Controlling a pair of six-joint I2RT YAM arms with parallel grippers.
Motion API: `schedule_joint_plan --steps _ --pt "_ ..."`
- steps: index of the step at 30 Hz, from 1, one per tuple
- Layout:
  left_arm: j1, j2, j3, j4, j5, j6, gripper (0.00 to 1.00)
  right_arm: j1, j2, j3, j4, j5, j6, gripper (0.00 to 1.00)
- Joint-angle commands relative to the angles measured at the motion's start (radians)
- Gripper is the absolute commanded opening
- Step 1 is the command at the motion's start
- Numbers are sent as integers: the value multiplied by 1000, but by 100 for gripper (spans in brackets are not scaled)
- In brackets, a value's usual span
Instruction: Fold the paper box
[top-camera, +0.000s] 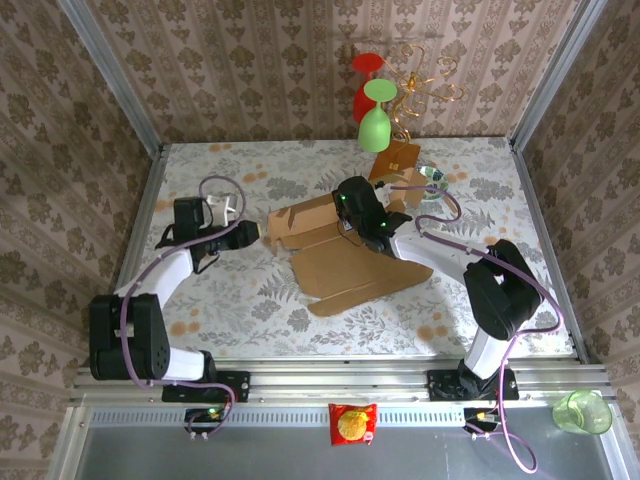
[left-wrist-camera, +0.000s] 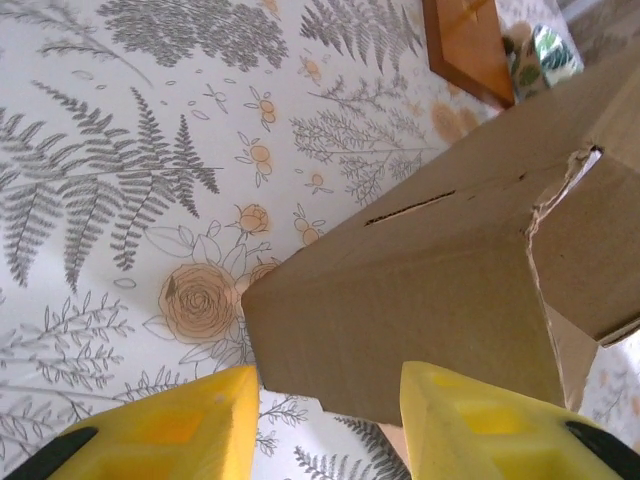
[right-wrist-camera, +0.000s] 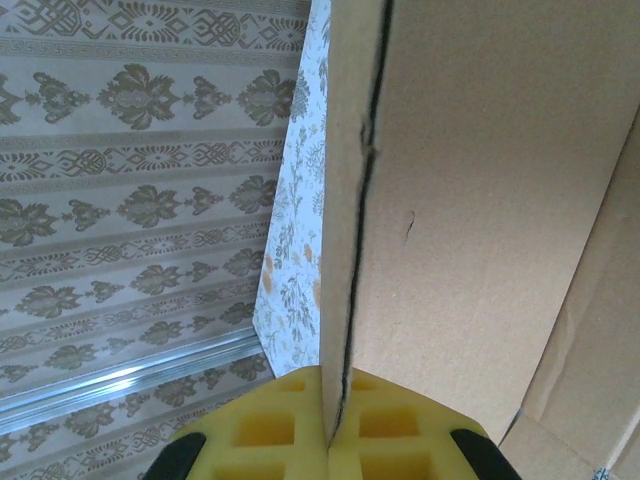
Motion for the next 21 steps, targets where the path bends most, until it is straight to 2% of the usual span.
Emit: schedule_joint_plan --steps 1,7,12,21 --pt "-45 48 72 -138 5 232 42 -1 27 12 -44 -7 -31 0" --pt "-128 91 92 -155 9 361 44 -3 26 -4 -25 -12 -31 0" --pt "-145 55 47 -85 14 375 45 -6 28 -18 6 -24 -32 0" --pt "-149 72 65 -72 31 377 47 -12 32 -30 39 -44 -32 0"
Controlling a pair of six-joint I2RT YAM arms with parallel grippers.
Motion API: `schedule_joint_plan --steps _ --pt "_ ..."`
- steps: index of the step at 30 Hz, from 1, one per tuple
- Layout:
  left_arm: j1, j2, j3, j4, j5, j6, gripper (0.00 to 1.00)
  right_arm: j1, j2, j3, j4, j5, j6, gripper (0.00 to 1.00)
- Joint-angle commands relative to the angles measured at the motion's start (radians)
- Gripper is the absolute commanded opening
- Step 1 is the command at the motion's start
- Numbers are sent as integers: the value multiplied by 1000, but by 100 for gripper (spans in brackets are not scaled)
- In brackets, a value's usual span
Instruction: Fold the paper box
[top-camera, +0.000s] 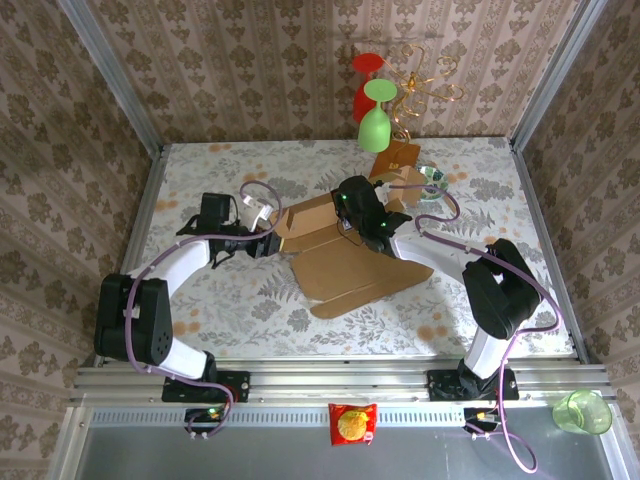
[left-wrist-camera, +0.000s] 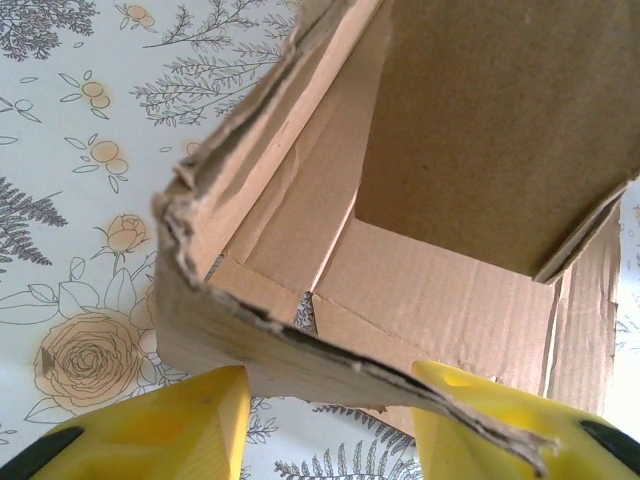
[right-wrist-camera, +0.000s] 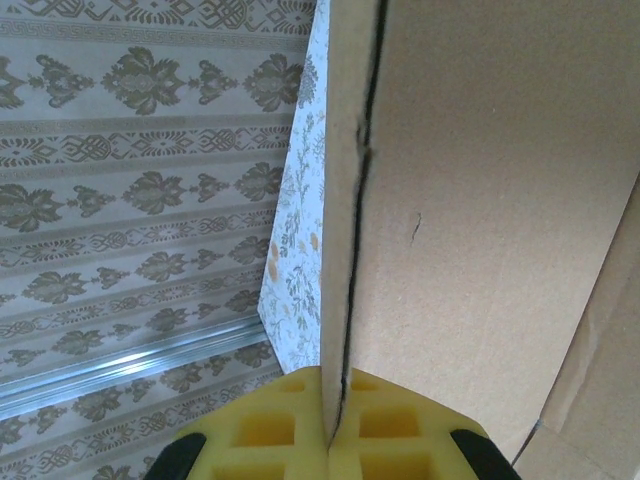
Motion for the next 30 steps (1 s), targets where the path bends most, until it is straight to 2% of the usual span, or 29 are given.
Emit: schedule_joint_plan --steps 1,13,18,30 --pt "-3 -6 7 16 19 38 48 -6 27 -24 6 -11 -20 0" --pt "-25 2 12 23 115 68 44 -13 41 -45 85 -41 -18 0" --pt "-31 -14 -1 27 111 53 42 -15 40 -57 111 -42 -19 0" --pt "-4 -16 -21 85 107 -9 45 -15 26 -98 193 -50 -43 0"
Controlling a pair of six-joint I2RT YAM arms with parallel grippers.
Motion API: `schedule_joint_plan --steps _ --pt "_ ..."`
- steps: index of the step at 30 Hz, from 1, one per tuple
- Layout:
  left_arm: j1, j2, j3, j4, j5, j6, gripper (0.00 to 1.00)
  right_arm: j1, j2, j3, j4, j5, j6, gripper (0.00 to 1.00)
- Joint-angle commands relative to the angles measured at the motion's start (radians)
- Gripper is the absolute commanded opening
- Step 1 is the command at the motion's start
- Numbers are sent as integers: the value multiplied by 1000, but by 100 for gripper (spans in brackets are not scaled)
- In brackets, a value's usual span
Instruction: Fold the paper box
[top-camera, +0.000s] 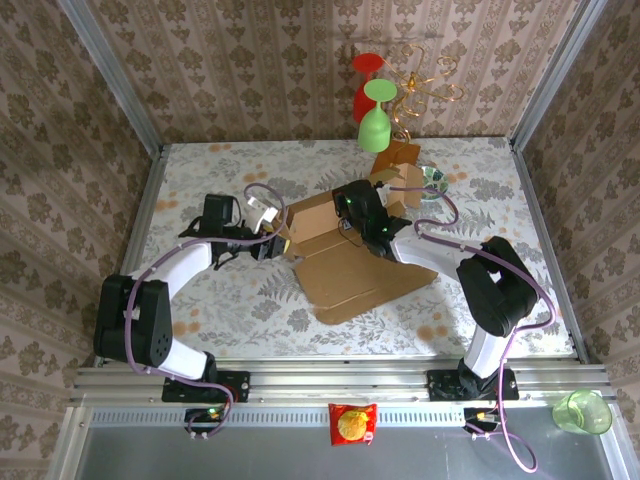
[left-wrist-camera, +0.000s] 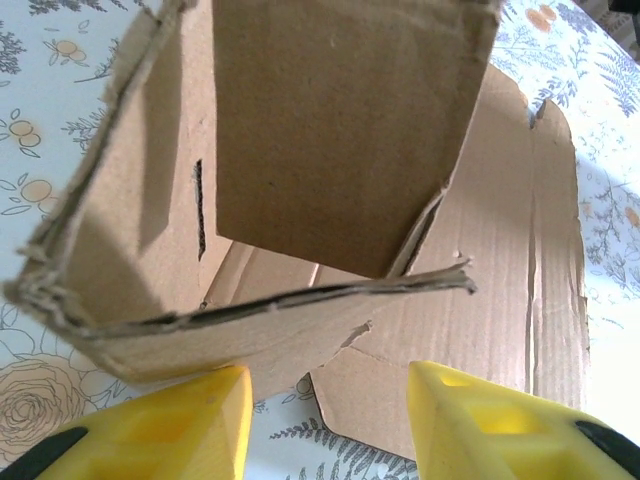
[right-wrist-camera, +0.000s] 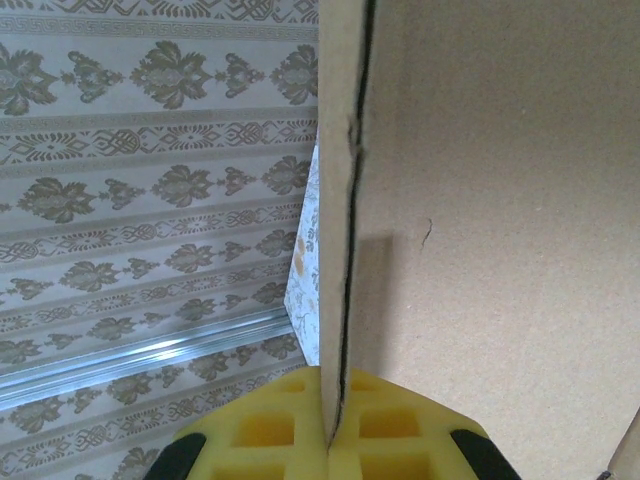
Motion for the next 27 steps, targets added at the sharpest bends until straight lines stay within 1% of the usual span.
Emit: schedule_joint_plan --steps 1,6,9,15,18,20,22,23,25,27 --pt "16 -5 1 36 33 -22 45 0 6 -30 19 -19 -32 0" --pt "19 20 27 34 43 -15 44 0 -1 -48 41 -30 -34 0" --pt "43 21 48 26 40 -10 45 0 -1 -58 53 -32 -32 0" --pt "65 -20 67 -134 -18 77 51 -6 0 -60 64 -32 -32 0" --pt "95 -24 48 -152 -21 93 53 -6 5 -56 71 -36 -33 0" --pt "123 -5 66 -166 0 108 54 -6 10 -56 76 -39 -32 0" --pt "151 23 106 -191 45 119 54 -6 14 -53 76 -39 -32 0" --pt "164 27 117 -187 76 109 54 -6 14 -53 75 -39 -32 0" --pt "201 17 113 -140 180 60 54 -8 14 -51 74 -37 -32 0" --pt "217 -8 96 -119 238 46 55 -11 14 -50 74 -41 -32 0"
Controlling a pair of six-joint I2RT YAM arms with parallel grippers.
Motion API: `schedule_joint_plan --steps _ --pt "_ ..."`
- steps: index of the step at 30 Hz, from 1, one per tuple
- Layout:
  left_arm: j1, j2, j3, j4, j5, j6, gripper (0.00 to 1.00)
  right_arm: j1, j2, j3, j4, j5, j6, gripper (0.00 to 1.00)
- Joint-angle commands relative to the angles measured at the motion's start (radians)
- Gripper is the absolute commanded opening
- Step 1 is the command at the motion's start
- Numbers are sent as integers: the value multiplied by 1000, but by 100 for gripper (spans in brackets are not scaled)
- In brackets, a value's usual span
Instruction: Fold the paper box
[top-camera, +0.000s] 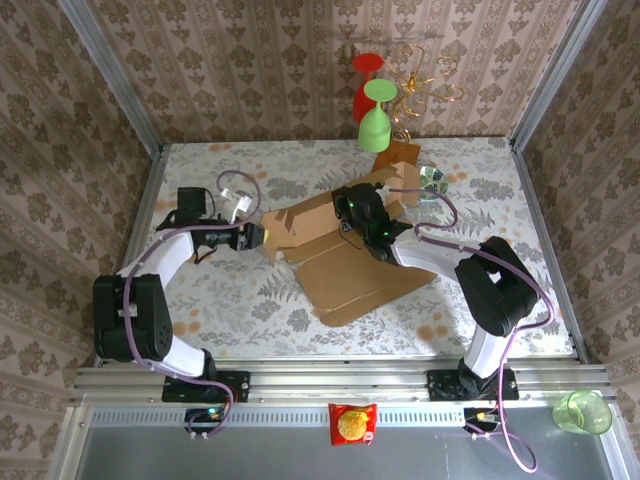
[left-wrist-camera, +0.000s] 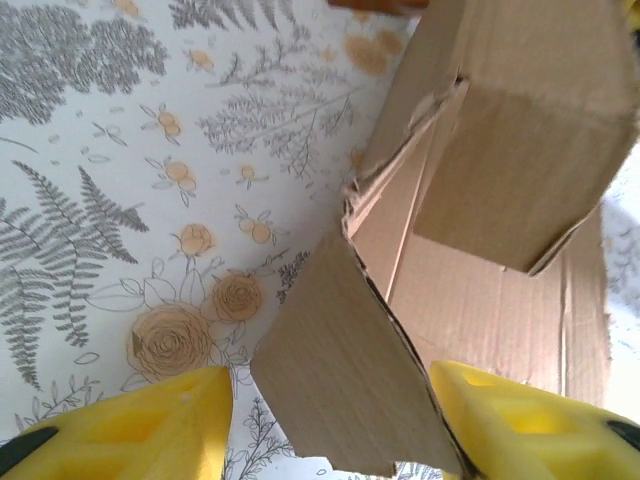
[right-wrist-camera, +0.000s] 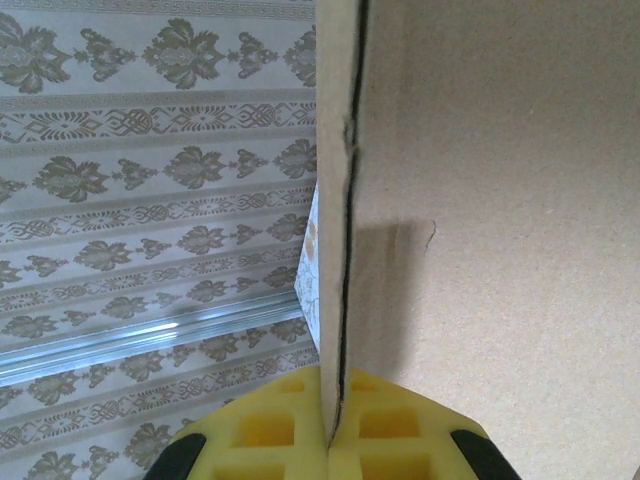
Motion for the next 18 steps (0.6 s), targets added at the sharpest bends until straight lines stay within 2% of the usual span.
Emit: schedule_joint_plan --steps 1,2,4,7,8,10,11,18 --pt "32 -42 -9 50 161 -35 54 -8 16 -7 -10 -7 -14 0" --pt "45 -56 -30 97 198 -62 54 -10 18 -5 -8 -9 -15 0" --pt "83 -76 -100 306 301 -230 54 -10 23 -2 -7 -10 -14 0" --pt "137 -88 -145 511 326 -389 51 -11 26 3 -7 -10 -14 0" --pt "146 -87 -128 446 301 -353 50 -11 28 4 -6 -11 -14 0" --pt "140 -66 -38 143 150 -137 45 -11 30 6 -4 -13 -13 0" --pt "132 -48 -10 67 119 -74 44 -11 31 6 -2 -15 -12 0" --pt "-1 106 134 -156 13 133 44 -11 31 4 1 -22 -17 0"
